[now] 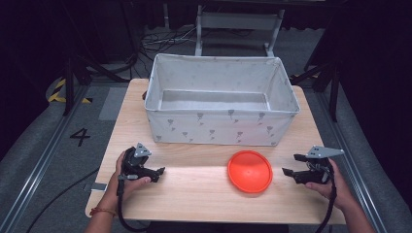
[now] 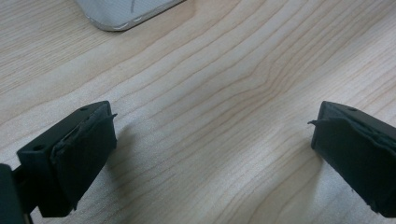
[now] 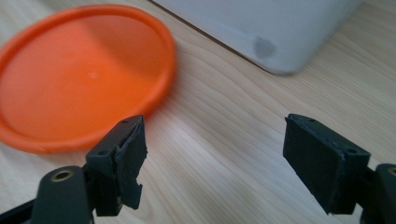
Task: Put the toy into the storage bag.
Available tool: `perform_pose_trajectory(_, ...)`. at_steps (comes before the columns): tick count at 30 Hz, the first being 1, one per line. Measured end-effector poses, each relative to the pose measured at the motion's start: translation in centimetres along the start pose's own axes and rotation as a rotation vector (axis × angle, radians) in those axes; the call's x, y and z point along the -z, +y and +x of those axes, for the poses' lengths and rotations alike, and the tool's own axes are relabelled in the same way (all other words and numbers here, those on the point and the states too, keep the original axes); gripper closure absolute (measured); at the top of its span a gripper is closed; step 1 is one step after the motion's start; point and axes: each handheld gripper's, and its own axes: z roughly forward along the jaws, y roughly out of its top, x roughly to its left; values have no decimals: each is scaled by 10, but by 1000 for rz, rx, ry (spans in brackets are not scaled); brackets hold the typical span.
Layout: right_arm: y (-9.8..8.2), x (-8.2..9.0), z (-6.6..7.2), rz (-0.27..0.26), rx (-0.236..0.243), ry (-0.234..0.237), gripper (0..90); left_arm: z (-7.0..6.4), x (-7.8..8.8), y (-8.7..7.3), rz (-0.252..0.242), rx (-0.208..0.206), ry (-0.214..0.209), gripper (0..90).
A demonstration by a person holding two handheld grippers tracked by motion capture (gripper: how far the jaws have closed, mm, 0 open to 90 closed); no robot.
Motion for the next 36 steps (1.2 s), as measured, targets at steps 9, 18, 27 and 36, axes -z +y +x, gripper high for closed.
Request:
perform_pose_trajectory(9, 31, -30, 30, 37, 88, 75, 219, 0, 0, 0, 0, 0, 2, 4)
perform_pose_trajectory(18, 38, -63, 34, 151, 134, 109, 222, 0, 0, 0, 0, 1, 1, 4)
perform_pose_trajectory(27, 34, -71, 33, 190, 86, 147, 190, 0, 0, 0, -1, 4, 2, 4)
perform_pose_trajectory(36, 44, -78, 35, 222, 104, 144, 298, 0, 0, 0, -1, 1, 1, 4)
